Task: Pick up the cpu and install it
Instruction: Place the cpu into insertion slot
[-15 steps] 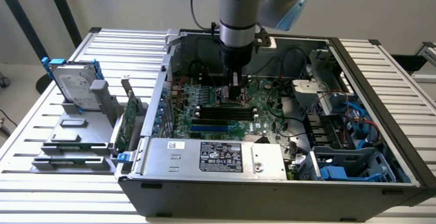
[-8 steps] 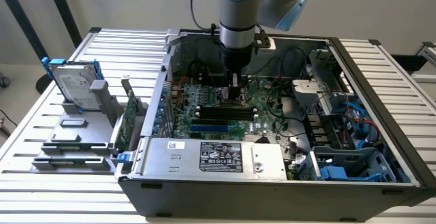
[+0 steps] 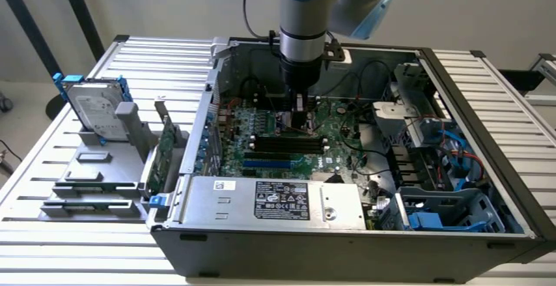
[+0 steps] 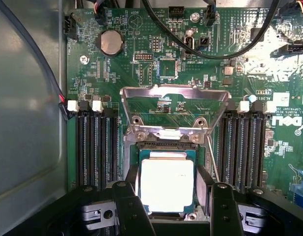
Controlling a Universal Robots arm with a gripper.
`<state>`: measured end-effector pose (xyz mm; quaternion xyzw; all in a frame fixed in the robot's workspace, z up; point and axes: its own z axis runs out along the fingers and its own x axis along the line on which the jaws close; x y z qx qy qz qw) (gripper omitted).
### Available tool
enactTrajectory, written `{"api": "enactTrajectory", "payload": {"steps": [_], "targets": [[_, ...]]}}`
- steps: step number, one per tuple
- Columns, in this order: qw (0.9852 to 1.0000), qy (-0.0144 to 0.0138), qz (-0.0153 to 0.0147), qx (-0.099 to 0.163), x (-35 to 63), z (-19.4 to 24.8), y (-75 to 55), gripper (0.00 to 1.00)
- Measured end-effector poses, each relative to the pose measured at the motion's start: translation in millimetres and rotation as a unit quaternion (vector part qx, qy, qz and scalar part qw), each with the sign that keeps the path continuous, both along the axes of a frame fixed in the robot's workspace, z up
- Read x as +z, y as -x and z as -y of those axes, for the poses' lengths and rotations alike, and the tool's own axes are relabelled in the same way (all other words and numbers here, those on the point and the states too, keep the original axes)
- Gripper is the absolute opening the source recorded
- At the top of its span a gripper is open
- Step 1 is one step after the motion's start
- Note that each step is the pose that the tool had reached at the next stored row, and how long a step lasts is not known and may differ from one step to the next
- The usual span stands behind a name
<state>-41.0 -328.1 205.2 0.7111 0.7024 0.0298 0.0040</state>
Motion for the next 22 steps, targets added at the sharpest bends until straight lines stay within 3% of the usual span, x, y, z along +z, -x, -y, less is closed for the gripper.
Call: {"api": "enactTrajectory", "payload": {"steps": [3,22], "targets": [[1.0000,0.0028,-0.0001,0.000,0.0,0.1,0.0,0.55],[1.0000,0.0029,-0.0001,0.000,-4.7,0.0,-0.7,0.55]]}}
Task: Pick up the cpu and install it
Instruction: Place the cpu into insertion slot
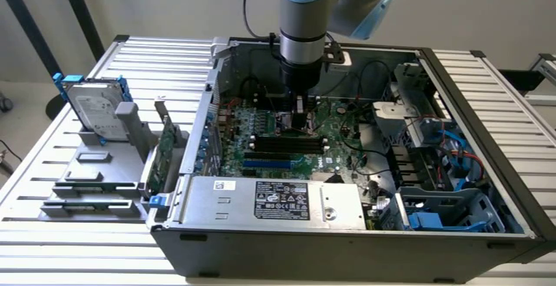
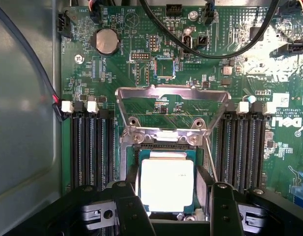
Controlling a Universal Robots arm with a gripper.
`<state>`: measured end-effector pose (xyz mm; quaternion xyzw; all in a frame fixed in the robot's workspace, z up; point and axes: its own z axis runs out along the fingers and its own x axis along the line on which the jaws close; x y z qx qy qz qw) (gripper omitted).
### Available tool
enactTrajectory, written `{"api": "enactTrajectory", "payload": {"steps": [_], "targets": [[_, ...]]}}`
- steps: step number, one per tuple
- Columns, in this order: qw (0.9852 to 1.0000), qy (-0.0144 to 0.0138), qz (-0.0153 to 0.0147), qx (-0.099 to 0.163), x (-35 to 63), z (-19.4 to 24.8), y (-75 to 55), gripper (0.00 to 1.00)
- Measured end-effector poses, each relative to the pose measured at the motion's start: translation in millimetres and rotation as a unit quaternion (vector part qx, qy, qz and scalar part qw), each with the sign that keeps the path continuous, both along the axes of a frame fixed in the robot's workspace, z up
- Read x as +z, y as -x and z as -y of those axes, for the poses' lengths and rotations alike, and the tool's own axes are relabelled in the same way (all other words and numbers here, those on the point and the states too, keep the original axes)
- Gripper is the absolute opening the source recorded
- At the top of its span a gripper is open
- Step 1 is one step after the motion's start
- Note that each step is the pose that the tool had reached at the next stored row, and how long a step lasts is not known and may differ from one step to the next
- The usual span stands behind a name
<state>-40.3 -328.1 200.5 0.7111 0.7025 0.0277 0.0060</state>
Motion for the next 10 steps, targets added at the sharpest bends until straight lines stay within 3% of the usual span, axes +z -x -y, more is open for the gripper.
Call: {"api": "enactTrajectory", "payload": {"steps": [10], "targets": [[1.0000,0.0000,-0.0001,0.000,-1.8,-0.3,0.0,0.55]]}}
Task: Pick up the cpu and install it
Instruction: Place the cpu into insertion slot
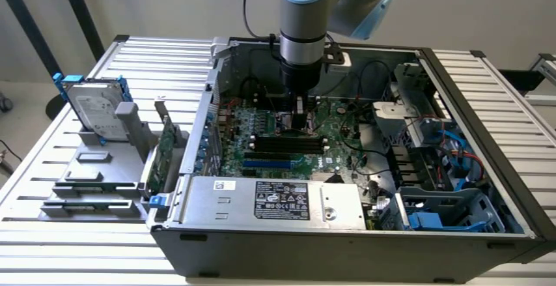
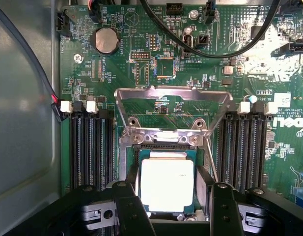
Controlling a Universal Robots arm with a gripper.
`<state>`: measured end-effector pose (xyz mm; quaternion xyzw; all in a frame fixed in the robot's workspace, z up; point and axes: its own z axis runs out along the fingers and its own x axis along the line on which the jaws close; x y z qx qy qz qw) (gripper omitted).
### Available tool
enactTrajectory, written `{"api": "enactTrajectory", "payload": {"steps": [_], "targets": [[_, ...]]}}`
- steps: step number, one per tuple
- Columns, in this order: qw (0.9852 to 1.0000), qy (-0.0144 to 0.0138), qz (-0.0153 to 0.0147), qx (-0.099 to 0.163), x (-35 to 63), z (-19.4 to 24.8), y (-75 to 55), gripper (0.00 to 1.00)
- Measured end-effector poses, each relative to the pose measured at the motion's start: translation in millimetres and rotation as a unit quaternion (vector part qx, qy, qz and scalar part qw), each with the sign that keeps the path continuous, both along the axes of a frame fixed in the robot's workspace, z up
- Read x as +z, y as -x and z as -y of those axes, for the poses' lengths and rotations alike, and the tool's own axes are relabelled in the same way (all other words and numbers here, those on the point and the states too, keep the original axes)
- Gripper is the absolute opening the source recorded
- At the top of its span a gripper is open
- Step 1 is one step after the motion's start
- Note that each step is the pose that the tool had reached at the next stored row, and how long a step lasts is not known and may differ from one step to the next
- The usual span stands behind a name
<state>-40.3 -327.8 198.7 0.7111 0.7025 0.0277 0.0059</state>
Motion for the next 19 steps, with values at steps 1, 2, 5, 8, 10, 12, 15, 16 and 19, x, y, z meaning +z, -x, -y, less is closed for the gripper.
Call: {"api": "enactTrajectory", "payload": {"steps": [1,2,5,8,10,12,15,16,19], "targets": [[1.0000,0.0000,0.0000,0.000,-0.2,-0.1,0.0,0.55],[1.0000,0.0000,0.0000,0.000,-0.4,-0.3,0.0,0.55],[1.0000,0.0000,0.0000,0.000,-0.8,-0.9,0.0,0.55],[1.0000,-0.0001,0.0000,0.000,-1.2,-1.5,0.0,0.55],[1.0000,0.0000,0.0000,0.000,-1.3,-1.7,0.1,0.55],[1.0000,0.0000,-0.0001,0.000,-1.3,-1.7,0.0,0.55],[1.0000,0.0000,-0.0001,0.000,-1.5,-1.8,0.0,0.55],[1.0000,0.0000,-0.0001,0.000,-1.5,-1.8,0.1,0.55],[1.0000,0.0000,-0.0001,0.000,-1.6,-1.8,0.0,0.55]]}}
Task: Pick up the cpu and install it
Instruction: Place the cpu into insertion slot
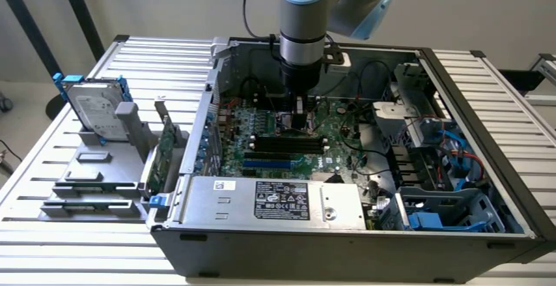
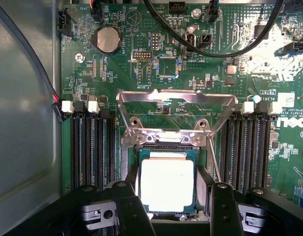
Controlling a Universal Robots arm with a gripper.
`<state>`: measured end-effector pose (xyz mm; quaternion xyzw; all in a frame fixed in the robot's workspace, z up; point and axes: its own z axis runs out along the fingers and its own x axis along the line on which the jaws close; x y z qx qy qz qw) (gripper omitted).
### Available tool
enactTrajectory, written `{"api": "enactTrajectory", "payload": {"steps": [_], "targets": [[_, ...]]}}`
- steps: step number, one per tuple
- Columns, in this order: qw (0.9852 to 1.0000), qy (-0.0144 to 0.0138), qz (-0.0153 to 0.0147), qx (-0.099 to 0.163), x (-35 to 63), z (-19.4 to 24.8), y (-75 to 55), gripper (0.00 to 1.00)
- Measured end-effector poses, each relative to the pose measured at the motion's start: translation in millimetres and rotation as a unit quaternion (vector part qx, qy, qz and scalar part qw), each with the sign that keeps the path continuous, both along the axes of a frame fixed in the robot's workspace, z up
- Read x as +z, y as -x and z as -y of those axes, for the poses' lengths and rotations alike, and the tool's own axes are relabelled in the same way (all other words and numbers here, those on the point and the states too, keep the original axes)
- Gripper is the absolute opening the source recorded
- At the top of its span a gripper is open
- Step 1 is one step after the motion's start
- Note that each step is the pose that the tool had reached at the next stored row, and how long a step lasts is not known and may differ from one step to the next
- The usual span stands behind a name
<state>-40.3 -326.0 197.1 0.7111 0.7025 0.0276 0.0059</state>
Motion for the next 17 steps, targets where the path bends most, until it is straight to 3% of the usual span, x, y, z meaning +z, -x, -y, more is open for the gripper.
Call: {"api": "enactTrajectory", "payload": {"steps": [6,9,14,17], "targets": [[1.0000,-0.0001,0.0001,0.000,-0.2,0.0,0.0,0.56],[1.0000,-0.0001,0.0001,0.000,-0.2,0.0,0.0,0.69],[1.0000,-0.0001,0.0000,0.000,0.8,0.0,0.0,0.69],[1.0000,-0.0015,0.0000,0.000,4.0,0.0,0.1,0.69]]}}
